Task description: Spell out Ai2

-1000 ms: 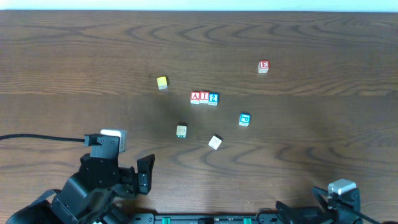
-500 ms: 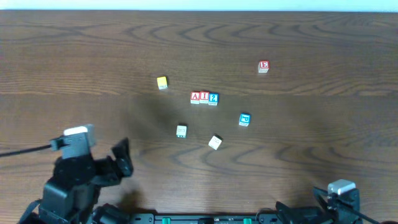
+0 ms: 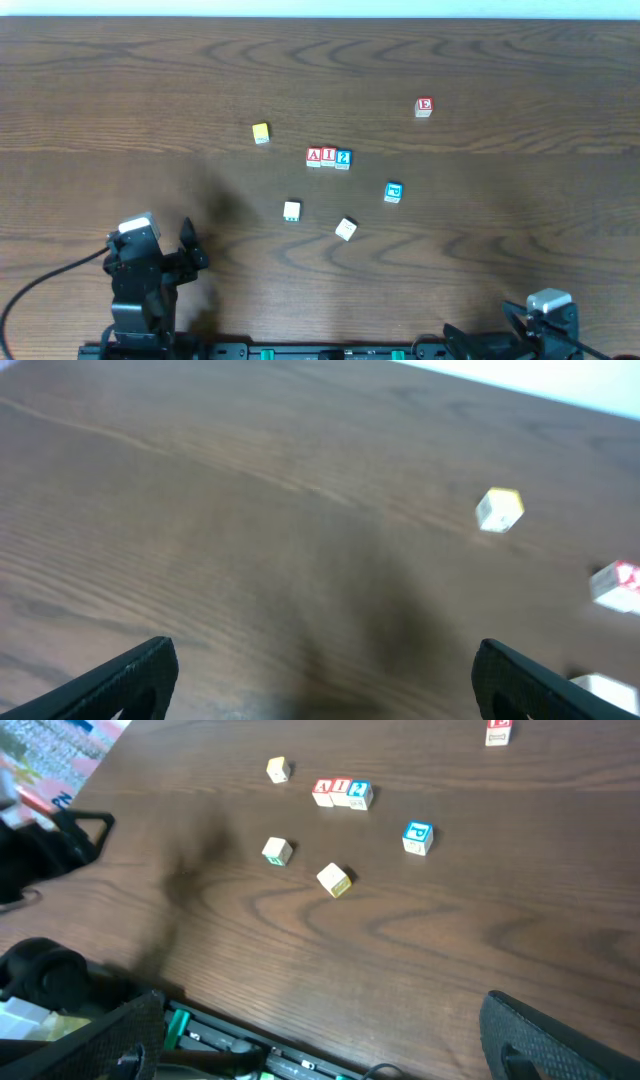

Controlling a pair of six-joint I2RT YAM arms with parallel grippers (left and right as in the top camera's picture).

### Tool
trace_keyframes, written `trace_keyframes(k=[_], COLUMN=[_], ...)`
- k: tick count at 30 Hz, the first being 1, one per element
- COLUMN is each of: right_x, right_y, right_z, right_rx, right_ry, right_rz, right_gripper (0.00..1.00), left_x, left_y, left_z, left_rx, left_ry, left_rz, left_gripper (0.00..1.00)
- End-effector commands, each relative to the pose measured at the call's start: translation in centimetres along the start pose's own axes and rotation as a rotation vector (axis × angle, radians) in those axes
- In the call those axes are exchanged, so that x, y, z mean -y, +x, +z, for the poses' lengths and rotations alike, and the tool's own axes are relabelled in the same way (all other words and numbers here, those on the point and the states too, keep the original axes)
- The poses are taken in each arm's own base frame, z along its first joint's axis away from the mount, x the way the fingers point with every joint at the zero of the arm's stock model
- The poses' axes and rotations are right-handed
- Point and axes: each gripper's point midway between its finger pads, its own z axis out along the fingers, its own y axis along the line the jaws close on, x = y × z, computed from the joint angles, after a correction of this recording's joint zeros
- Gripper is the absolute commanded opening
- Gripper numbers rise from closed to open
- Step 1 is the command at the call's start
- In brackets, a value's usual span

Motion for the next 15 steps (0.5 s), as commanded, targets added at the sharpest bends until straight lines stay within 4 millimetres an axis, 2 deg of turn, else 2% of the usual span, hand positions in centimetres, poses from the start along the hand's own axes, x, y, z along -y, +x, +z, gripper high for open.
trace_keyframes(k=[1, 15], right_x=[0.1, 0.1], right_y=[0.1, 0.1], right_z=[0.0, 0.0], right_rx=[0.004, 0.004], right_ry=[0.006, 0.006], right_rz=[0.01, 0.01], right_gripper=[0.99, 0.99], left_x=[-0.1, -0.5], left_y=[0.9, 2.5], left_z=[0.6, 1.2], left_rx=[0.023, 0.048], left_ry=[0.01, 0.01], left_rz=[0.013, 0.004], left_gripper=[0.95, 0.95])
